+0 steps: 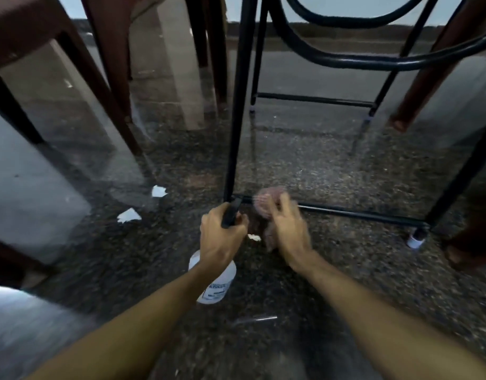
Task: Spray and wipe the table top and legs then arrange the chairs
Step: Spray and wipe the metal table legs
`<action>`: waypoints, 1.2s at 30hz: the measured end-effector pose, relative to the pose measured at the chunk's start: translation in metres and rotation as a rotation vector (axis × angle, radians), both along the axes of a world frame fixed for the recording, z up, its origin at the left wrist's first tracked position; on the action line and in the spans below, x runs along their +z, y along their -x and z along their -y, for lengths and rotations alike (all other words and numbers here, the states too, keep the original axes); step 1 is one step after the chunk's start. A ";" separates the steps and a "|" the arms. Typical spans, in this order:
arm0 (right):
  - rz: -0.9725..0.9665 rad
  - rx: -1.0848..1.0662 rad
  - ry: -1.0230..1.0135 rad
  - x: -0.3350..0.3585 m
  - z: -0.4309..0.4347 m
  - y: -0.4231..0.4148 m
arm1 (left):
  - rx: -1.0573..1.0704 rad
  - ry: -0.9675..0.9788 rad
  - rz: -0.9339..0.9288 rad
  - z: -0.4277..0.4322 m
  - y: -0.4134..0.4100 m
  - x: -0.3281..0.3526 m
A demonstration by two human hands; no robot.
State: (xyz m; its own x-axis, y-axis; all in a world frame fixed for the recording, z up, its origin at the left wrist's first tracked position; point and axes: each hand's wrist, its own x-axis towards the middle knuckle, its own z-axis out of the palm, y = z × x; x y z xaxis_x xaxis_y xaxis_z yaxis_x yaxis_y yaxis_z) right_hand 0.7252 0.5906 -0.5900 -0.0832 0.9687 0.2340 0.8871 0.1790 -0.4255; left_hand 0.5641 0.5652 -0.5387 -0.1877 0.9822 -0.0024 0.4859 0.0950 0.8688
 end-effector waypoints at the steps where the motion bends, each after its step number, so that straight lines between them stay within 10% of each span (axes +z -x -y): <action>1: 0.009 0.101 0.014 0.003 -0.009 0.025 | 0.017 0.002 -0.013 0.001 0.009 0.000; 18: 0.069 0.118 -0.124 0.012 -0.030 0.064 | 0.116 -0.091 0.068 -0.016 0.072 0.017; 25: -0.125 0.089 -0.717 0.149 -0.073 0.066 | 0.068 -0.253 0.143 -0.033 0.064 0.086; 31: 0.147 0.194 -0.521 0.166 -0.064 0.044 | 0.063 -0.335 0.169 -0.037 0.060 0.142; 36: 0.095 0.165 -0.862 0.267 -0.080 0.047 | 0.035 -0.371 0.197 -0.040 0.053 0.176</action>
